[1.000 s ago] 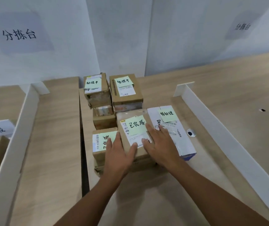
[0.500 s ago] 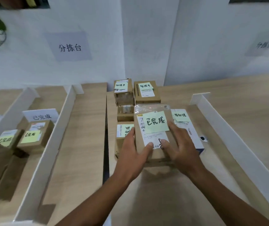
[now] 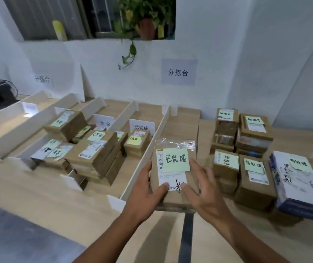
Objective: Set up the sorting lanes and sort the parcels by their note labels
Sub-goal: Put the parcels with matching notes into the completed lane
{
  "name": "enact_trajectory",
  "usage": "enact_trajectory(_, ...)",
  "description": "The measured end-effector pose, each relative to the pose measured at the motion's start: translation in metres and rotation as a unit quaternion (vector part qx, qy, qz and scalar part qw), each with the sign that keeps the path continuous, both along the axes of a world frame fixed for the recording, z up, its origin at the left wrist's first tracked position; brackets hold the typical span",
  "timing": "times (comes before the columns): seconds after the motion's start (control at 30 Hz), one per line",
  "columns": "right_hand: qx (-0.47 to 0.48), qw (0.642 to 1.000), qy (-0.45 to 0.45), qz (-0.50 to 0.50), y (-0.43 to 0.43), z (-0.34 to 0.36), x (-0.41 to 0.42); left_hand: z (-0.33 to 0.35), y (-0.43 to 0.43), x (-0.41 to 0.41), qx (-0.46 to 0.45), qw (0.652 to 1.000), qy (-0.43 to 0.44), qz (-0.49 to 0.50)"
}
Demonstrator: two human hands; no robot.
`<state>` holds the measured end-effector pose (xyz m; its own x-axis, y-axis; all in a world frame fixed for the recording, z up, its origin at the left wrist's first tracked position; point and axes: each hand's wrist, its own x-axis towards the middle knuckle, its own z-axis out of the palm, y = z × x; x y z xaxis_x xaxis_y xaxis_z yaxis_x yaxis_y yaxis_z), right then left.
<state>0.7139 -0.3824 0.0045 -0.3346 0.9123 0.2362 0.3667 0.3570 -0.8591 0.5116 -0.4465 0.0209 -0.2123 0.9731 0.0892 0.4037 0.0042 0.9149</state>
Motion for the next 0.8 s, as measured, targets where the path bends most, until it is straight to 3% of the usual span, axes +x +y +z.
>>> enact_trajectory(0.4, -0.060, 0.998, 0.007, 0.017, -0.005, -0.005, -0.219, 0.004, -0.013, -0.214, -0.018, 0.999, 0.020, 0.019)
enact_trajectory(0.8, -0.071, 0.997, -0.033, 0.009, 0.091, 0.008, -0.402, 0.015, 0.091, -0.402, -0.039, 0.998, 0.009, 0.046)
